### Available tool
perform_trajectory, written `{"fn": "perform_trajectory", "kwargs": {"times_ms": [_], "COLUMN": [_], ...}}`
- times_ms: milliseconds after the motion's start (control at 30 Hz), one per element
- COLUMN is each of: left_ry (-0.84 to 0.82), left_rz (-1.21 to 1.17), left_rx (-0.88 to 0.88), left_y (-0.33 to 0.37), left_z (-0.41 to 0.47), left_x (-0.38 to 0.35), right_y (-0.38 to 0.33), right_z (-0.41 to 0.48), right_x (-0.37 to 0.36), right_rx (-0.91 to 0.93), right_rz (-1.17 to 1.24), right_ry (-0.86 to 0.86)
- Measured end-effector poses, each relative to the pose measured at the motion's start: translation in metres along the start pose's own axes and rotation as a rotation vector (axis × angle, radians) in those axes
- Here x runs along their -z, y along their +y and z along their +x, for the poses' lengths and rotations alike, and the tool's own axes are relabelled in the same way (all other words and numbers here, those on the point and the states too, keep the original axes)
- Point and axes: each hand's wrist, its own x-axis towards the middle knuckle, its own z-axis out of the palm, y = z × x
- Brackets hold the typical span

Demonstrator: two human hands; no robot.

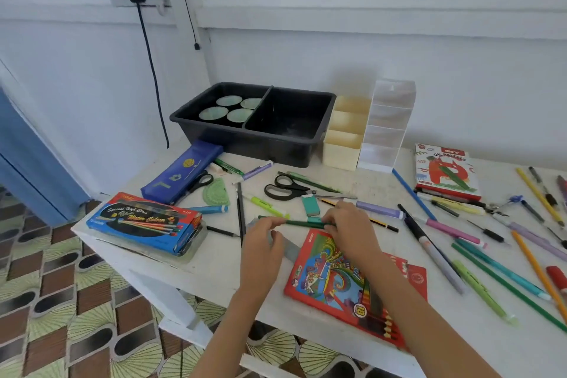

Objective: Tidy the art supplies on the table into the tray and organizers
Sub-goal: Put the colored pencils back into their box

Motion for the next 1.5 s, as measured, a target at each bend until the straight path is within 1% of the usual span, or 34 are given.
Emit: {"fn": "perform_trajectory", "kwargs": {"times_ms": [133,233,333,400,467,533,600,700,900,1067,1167,1233,1333,1367,1433,1500], "left_ry": [0.091,0.156,0.129,0.095,0.080,0.083,0.105,0.158,0.136,0.012,0.020,0.103,0.299,0.337,0.359,0.373], "left_rz": [0.059,0.117,0.183,0.252,0.303,0.335,0.364,0.410,0.529,0.712,0.763,0.676,0.371,0.297,0.148,-0.006], "left_rx": [0.020,0.048,0.094,0.114,0.147,0.184,0.216,0.263,0.318,0.285,0.264,0.252,0.181,0.137,0.030,-0.093], "left_y": [-0.014,-0.024,-0.032,-0.035,-0.034,-0.030,-0.027,-0.026,-0.028,-0.020,-0.016,-0.014,0.000,0.008,0.027,0.046], "left_z": [0.002,0.004,0.010,0.015,0.021,0.026,0.029,0.030,0.032,0.033,0.035,0.034,0.027,0.024,0.019,0.017], "left_x": [0.012,0.019,0.021,0.021,0.019,0.017,0.014,0.011,0.014,0.014,0.018,0.021,0.024,0.025,0.025,0.021], "right_y": [-0.001,-0.001,0.001,0.001,-0.001,-0.002,-0.003,-0.003,0.004,0.004,0.006,0.009,0.019,0.022,0.030,0.038], "right_z": [0.005,0.009,0.013,0.013,0.013,0.012,0.007,-0.003,-0.029,-0.047,-0.058,-0.065,-0.074,-0.078,-0.084,-0.093], "right_x": [-0.002,-0.002,0.004,0.007,0.009,0.012,0.015,0.020,0.023,0.024,0.025,0.027,0.032,0.033,0.037,0.042], "right_rx": [0.061,0.056,0.083,0.086,0.029,-0.049,-0.107,-0.182,-0.388,-0.518,-0.574,-0.614,-0.684,-0.696,-0.713,-0.706], "right_rz": [0.016,0.041,0.013,0.043,0.185,0.395,0.553,0.727,0.995,1.040,1.153,1.255,1.420,1.479,1.581,1.633], "right_ry": [-0.065,-0.124,-0.175,-0.145,-0.082,-0.014,0.058,0.099,0.141,0.184,0.234,0.304,0.411,0.449,0.533,0.611]}}
